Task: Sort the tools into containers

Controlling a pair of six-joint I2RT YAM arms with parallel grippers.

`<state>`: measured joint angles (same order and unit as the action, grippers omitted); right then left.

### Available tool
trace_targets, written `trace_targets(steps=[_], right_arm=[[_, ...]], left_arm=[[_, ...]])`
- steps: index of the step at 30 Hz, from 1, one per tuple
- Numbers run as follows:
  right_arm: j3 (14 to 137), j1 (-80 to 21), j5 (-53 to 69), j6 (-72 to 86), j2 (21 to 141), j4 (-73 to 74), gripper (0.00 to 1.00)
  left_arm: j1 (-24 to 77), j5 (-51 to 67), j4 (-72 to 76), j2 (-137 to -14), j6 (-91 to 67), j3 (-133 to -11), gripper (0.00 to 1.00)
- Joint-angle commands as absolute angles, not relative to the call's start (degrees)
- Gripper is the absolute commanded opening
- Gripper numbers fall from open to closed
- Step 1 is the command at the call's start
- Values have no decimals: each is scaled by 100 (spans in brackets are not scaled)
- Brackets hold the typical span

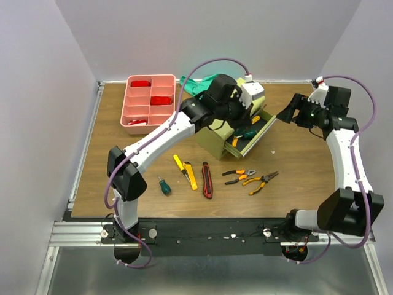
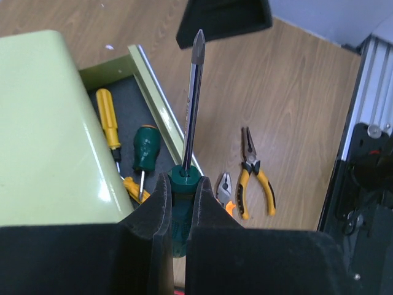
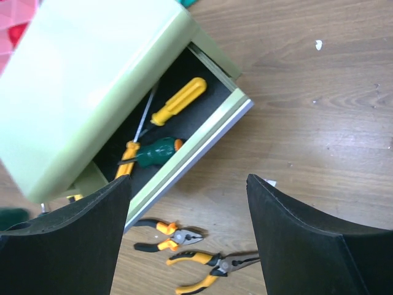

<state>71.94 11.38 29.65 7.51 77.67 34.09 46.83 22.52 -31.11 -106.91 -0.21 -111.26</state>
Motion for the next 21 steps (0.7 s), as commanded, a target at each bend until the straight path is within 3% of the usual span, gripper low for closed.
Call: trace_targets(steps=[1, 12, 14, 15, 16, 21], right_arm=[[6909, 1178, 3190, 1160, 7172, 3120, 83], [6091, 1318, 3155, 1310, 6654, 2988, 83], [6100, 1362, 3147, 1257, 6610, 3014, 83], [6091, 1371, 3146, 1231, 6583, 3049, 83], [6082, 1388, 3112, 1204, 6566, 3067, 83], [5959, 1441, 3155, 1283, 6521, 3006, 83]], left_arm=[[4790, 1637, -3270, -10986, 202, -11074, 0], [4904, 1451, -3085, -12172, -148, -11637, 0], [4904, 1337, -3068, -12252, -289, -11654, 16], [4913, 1240, -3033, -12261, -316, -11654, 38], [4913, 1248, -3006, -12243, -325, -11646, 44], [4913, 1494, -2787, -11858, -386, -12005, 56]])
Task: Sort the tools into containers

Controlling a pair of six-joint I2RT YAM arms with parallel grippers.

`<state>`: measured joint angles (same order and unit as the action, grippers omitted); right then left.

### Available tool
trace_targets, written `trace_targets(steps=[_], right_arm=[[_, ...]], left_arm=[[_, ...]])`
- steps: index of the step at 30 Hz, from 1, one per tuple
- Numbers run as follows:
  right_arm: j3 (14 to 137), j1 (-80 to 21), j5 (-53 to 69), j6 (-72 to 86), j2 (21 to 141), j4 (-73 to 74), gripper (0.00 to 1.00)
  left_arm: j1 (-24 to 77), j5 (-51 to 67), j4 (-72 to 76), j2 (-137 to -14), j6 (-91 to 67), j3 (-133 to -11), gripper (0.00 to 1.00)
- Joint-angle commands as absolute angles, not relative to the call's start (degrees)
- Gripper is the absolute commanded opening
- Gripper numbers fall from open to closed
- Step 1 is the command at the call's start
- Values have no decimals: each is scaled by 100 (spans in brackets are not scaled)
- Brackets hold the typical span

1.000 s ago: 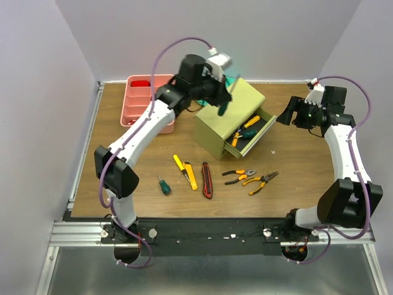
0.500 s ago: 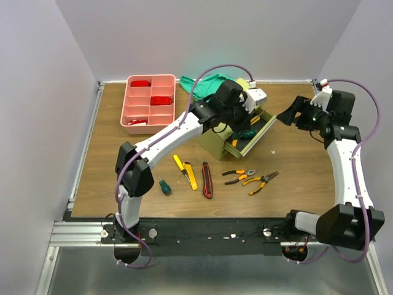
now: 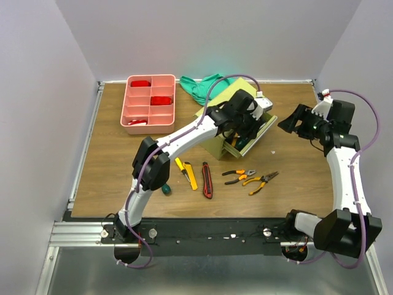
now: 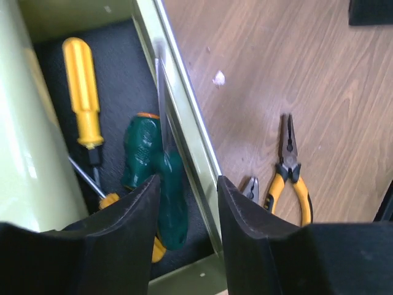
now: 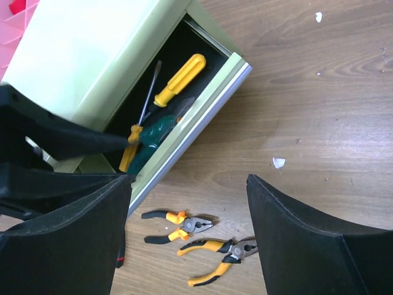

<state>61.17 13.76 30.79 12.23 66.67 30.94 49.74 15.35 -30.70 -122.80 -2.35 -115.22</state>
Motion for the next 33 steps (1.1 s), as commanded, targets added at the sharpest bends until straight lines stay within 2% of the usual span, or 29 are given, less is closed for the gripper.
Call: trace_targets(steps=[1, 4, 7, 12, 14, 16, 20, 23, 33], right_arm=[[5942, 1450, 3181, 1309, 6521, 2988, 83], [5924, 1459, 3191, 1345, 6539, 2953, 83], [5941, 1468, 3182, 1318, 6592, 2953, 83], [5941, 1477, 3199, 1309, 6697, 2857, 83], [5924, 1477, 3217, 1353, 6732, 2848, 83], [5915, 1477, 3269, 1397, 6811, 2804, 83], [5933, 1477, 3340, 1520, 6925, 2751, 83], [5968, 1477, 3375, 1591, 7013, 2733, 82], [5871, 1485, 3243, 1441, 6882, 2856, 82]], left_arm=[[4904, 1494, -2734, -11743, -395, -12067, 56], [4869, 1521, -2698, -11138, -221, -12059, 58], [4694, 1380, -2847, -10356, -62, -11402, 60], [4123, 1108, -3181, -8907, 106, -8846, 63], [3824, 1387, -3339, -8614, 253, -7802, 64], [3623, 1231, -3516, -8263, 194, -7201, 64], [3000, 486, -3708, -7955, -824, -6146, 70], [2464, 334, -3981, -7928, -1448, -5732, 70], [1969, 1185, -4358, -8121, -2671, -4914, 68]])
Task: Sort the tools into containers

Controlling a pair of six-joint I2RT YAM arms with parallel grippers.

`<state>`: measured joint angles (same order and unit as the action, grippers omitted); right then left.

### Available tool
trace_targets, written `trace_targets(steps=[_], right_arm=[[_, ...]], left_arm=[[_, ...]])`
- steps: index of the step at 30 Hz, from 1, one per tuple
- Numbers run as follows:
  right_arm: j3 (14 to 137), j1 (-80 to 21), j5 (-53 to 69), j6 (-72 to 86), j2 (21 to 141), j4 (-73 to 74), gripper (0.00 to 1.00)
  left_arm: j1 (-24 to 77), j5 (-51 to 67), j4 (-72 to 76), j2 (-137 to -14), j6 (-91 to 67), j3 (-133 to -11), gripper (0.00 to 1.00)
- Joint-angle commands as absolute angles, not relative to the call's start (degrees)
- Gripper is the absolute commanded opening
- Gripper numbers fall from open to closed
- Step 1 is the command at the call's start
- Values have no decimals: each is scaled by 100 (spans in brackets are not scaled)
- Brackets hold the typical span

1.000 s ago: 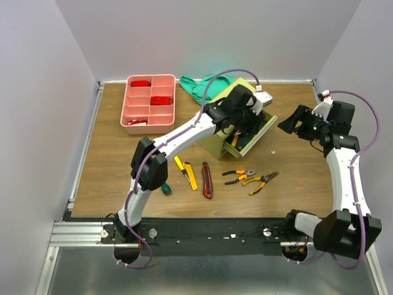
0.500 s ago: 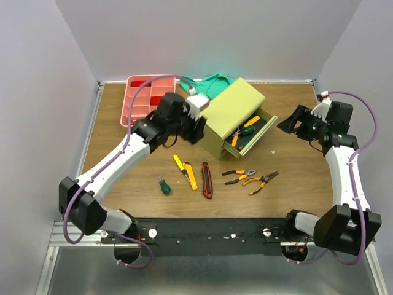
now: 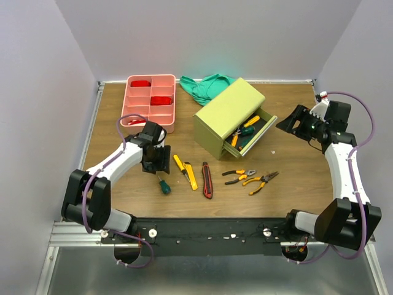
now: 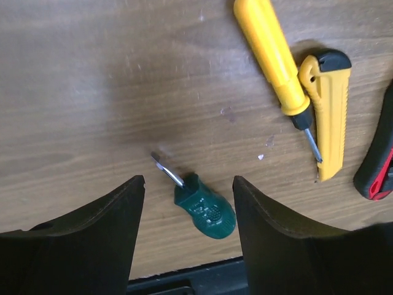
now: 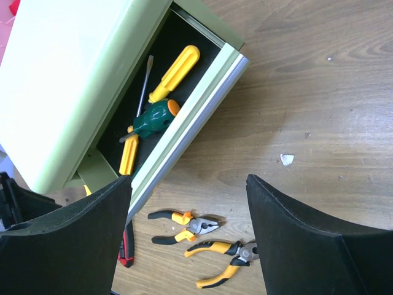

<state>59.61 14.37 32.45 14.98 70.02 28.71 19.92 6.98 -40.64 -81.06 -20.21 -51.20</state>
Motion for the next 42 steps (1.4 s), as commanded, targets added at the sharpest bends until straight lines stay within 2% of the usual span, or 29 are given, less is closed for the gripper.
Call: trace_targets(steps=[1, 4, 11, 14, 15, 17, 18, 19, 24, 27, 31, 33, 38, 42], right_arm=[[5862, 1485, 3243, 1441, 6847, 2856, 82], [5827, 1494, 3217, 1433, 6794, 2874, 83], [5801, 1521, 3217, 1468, 6811, 2848, 82], [5818, 1529, 3226, 1485, 6812, 2830, 83], [5818, 1529, 3217, 1494, 6820, 2821, 83], [5836, 1529, 3208, 1485, 6838, 2830, 82], [5845, 1529, 3217, 1494, 6864, 2821, 82], [5845, 1529, 3217, 1494, 6873, 2821, 82], [5871, 1529, 3287, 1556, 6987, 2769, 82], [5880, 1529, 3270, 1564, 7031, 2716, 82], [5845, 1529, 3313, 1617, 7066, 2698, 82], [5836, 1529, 3340, 1643, 7066, 2698, 82], [5783, 1529, 3393, 1679, 6970, 2628, 82], [5669, 1538, 3314, 1600, 6829, 2698, 82]], left_arm=[[1969, 1230, -4412, -8112, -2698, -4826, 67], [1969, 1414, -4465, -8095, -2804, -4396, 67], [2013, 1924, -4140, -8437, -2733, -4201, 56], [2013, 2038, -4061, -8411, -2663, -4315, 38], [2013, 2022, -4043, -8376, -2628, -4516, 27], [2013, 1812, -4034, -8297, -2427, -4815, 14], [2013, 1680, -4034, -8279, -2365, -5251, 3], [2004, 1522, -4052, -8262, -2321, -5508, 0], [1995, 635, -3877, -8244, -2162, -7649, 0], [1995, 694, -3098, -8384, -2040, -8618, 0], [2301, 2587, -2224, -9006, -1724, -9332, 0], [2739, 2978, -2206, -9297, -1460, -9797, 0], [3690, 3567, -2574, -9992, -197, -10405, 0], [4253, 3577, -3189, -10476, 324, -10959, 0]])
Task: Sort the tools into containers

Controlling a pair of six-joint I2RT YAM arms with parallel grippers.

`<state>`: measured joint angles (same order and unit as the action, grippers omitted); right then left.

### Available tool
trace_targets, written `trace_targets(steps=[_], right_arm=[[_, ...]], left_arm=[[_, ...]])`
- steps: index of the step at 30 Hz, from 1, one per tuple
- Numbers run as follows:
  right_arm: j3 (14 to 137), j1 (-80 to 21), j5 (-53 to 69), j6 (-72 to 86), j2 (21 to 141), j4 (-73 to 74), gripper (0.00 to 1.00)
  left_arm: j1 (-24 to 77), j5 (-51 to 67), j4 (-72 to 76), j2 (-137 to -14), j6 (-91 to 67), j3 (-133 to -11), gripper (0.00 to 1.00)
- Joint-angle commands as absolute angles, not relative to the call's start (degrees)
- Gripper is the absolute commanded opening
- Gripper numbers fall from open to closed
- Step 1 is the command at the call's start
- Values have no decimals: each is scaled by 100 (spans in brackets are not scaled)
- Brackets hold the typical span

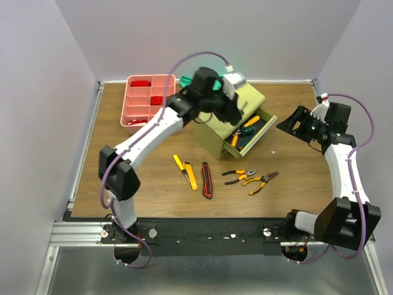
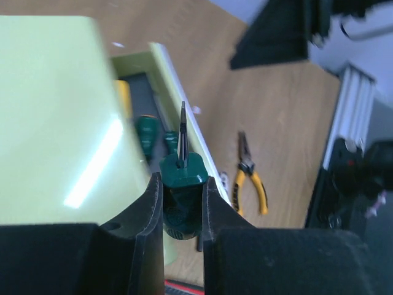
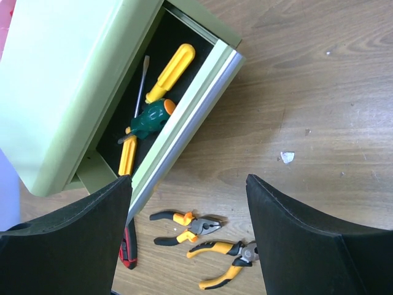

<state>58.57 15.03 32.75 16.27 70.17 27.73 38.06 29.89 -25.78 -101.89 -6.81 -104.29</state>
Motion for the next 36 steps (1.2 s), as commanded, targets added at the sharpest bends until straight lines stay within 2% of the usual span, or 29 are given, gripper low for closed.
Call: trace_targets(steps=[1, 6, 9, 14, 24, 26, 28, 30, 36], right_arm=[[5634, 1547, 3287, 1591, 6777, 2698, 82], [5344, 1599, 3287, 1608, 6610, 2698, 82], [5274, 1626, 3287, 1600, 6557, 2698, 82], [5221, 1652, 3296, 1626, 6583, 2689, 82], [5396, 1670, 3322, 1643, 6715, 2698, 82], [5396, 1670, 3331, 1652, 6715, 2698, 82], [5388, 1670, 3331, 1644, 6697, 2698, 82], [5361, 1679, 3322, 1635, 6671, 2707, 82], [5256, 1696, 3349, 1670, 6644, 2672, 82]], left_arm=[[4384, 3560, -3199, -10598, 316, -10969, 0], [4693, 3367, -3356, -10933, 378, -11179, 0], [4842, 2893, -3428, -11258, 273, -11337, 0], [5097, 1445, -3401, -11794, 18, -11574, 5], [5089, 413, -2804, -12410, -395, -12164, 7], [5098, 378, -2699, -12445, -465, -12173, 42], [5089, 483, -2689, -12428, -483, -12251, 64], [5080, 772, -2690, -12358, -396, -12366, 68], [5045, 967, -2672, -11691, 219, -12797, 71]])
